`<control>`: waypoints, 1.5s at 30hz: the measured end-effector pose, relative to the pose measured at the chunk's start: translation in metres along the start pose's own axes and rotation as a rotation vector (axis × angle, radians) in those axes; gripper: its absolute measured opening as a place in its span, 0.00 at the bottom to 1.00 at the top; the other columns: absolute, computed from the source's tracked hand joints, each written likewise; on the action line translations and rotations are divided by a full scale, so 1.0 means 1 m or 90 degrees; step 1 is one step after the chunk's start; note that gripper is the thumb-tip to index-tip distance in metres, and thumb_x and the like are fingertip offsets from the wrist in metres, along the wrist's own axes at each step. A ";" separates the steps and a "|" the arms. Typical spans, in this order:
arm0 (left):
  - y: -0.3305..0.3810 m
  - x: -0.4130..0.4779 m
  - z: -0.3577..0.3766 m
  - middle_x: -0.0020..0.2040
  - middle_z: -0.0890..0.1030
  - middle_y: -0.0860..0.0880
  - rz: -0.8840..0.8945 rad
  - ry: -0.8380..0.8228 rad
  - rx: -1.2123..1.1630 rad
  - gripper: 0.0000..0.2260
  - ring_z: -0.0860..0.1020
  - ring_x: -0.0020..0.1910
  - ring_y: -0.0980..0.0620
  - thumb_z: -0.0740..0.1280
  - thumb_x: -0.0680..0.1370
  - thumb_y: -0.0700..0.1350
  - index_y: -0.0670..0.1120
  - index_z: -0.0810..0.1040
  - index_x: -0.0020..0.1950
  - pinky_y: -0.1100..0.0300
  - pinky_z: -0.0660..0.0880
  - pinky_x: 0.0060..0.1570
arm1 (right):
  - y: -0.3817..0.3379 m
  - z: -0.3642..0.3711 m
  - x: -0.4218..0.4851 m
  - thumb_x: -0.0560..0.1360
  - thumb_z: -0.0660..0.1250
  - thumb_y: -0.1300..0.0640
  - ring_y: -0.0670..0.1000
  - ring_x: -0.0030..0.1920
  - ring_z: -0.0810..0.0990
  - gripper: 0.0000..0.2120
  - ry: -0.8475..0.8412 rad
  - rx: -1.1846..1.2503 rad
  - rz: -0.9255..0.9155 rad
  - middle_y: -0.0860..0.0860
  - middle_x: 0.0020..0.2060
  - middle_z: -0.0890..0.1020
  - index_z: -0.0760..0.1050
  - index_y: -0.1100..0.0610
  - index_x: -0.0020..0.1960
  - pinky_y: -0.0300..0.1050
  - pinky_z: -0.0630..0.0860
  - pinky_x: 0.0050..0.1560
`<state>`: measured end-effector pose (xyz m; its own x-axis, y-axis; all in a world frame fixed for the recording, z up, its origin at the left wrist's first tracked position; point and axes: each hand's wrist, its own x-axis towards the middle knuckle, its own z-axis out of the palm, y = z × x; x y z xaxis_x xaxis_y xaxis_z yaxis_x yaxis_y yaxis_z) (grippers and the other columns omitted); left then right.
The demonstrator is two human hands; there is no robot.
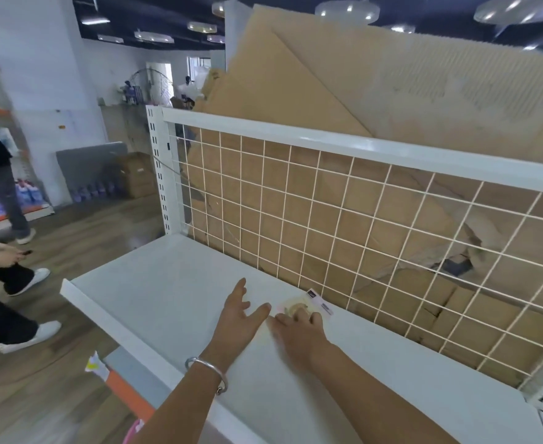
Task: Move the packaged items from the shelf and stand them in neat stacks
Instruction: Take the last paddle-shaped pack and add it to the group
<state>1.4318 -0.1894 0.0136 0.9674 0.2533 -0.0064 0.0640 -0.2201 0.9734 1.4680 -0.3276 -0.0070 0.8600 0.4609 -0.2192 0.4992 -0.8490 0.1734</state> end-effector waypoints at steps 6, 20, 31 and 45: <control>0.000 0.006 0.010 0.71 0.64 0.48 0.003 -0.005 0.015 0.31 0.69 0.58 0.55 0.68 0.76 0.44 0.49 0.57 0.75 0.65 0.65 0.53 | 0.007 -0.007 0.010 0.78 0.56 0.61 0.57 0.67 0.62 0.20 0.019 -0.064 -0.009 0.53 0.66 0.67 0.62 0.58 0.70 0.54 0.58 0.64; 0.025 -0.012 0.086 0.69 0.67 0.48 0.059 -0.112 0.031 0.29 0.69 0.57 0.55 0.69 0.75 0.44 0.47 0.61 0.73 0.65 0.64 0.55 | 0.086 -0.019 -0.055 0.78 0.61 0.53 0.51 0.54 0.75 0.06 0.266 0.393 0.217 0.45 0.35 0.76 0.77 0.50 0.48 0.47 0.55 0.46; 0.068 -0.117 0.272 0.60 0.67 0.53 0.134 -0.352 0.038 0.29 0.69 0.60 0.55 0.71 0.73 0.46 0.48 0.64 0.72 0.63 0.64 0.55 | 0.206 0.017 -0.246 0.76 0.65 0.56 0.47 0.34 0.71 0.07 0.625 0.788 0.550 0.49 0.32 0.74 0.75 0.56 0.40 0.44 0.70 0.39; 0.085 -0.212 0.418 0.69 0.66 0.46 0.134 -0.455 0.137 0.38 0.65 0.70 0.47 0.72 0.68 0.53 0.49 0.61 0.75 0.51 0.63 0.70 | 0.314 0.078 -0.369 0.74 0.68 0.56 0.53 0.39 0.79 0.04 0.701 0.810 0.621 0.52 0.36 0.80 0.77 0.48 0.42 0.54 0.79 0.42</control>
<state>1.3342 -0.6557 0.0018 0.8827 -0.4678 -0.0437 -0.1635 -0.3931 0.9048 1.2992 -0.7846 0.0540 0.6815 -0.7048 0.1969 -0.0364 -0.3014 -0.9528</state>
